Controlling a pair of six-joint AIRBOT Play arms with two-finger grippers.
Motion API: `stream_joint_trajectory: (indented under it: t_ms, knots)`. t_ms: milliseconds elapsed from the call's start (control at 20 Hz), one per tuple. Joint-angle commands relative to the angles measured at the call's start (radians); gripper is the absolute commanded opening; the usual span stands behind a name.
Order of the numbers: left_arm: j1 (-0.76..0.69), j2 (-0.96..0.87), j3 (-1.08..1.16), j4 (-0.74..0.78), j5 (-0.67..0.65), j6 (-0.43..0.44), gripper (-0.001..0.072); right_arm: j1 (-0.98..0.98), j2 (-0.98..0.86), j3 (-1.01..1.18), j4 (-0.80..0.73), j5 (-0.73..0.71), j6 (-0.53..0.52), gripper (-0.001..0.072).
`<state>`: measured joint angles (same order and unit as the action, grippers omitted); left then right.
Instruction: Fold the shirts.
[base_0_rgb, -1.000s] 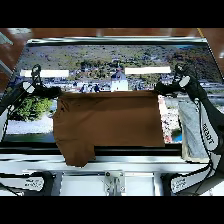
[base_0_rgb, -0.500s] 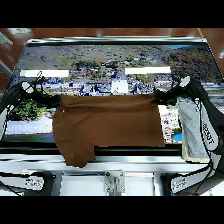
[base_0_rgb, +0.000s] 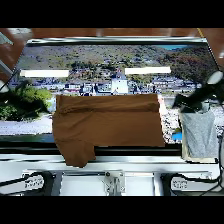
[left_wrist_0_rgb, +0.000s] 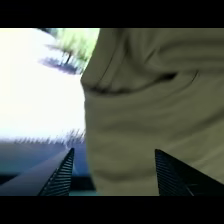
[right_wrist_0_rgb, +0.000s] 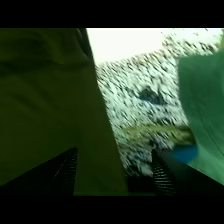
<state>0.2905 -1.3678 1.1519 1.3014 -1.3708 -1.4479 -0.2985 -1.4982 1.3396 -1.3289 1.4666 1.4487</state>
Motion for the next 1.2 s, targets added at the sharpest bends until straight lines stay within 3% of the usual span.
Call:
stream_joint_trajectory:
  t_ms: [0, 200, 300, 750, 950, 1000, 1050, 1100, 1150]
  knots:
    - [0.129, 0.209, -0.303, -0.064, -0.029, 0.107, 0.0583, -0.169, 0.132, -0.143, 0.064, 0.085, -0.068, 0.0584]
    - [0.277, 0.345, -0.642, -0.267, 0.079, 0.262, 0.0571, -0.262, 0.215, -0.349, 0.213, -0.005, -0.128, 0.0584]
    - [0.277, 0.330, -0.676, -0.274, 0.094, 0.307, 0.0480, -0.261, 0.215, -0.385, 0.231, -0.024, -0.128, 0.0583]
    - [0.104, 0.140, -0.683, -0.306, 0.142, 0.373, 0.0536, -0.254, 0.215, -0.403, 0.277, -0.129, -0.118, 0.0582]
    - [0.071, 0.129, -0.683, -0.361, 0.199, 0.373, 0.0516, -0.254, 0.215, -0.403, 0.278, -0.128, -0.097, 0.0581]
    - [0.063, 0.129, -0.683, -0.362, 0.201, 0.373, 0.0389, -0.254, 0.215, -0.403, 0.278, -0.128, -0.095, 0.0581]
    - [0.059, 0.129, -0.683, -0.367, 0.198, 0.374, 0.0181, -0.254, 0.215, -0.403, 0.275, -0.125, -0.092, 0.0581]
    - [0.058, 0.129, -0.682, -0.377, 0.179, 0.387, 0.0044, -0.254, 0.215, -0.403, 0.265, -0.115, -0.090, 0.0582]
    - [0.058, 0.130, -0.682, -0.394, 0.147, 0.418, 0.0043, -0.254, 0.215, -0.405, 0.238, -0.096, -0.091, 0.0598]
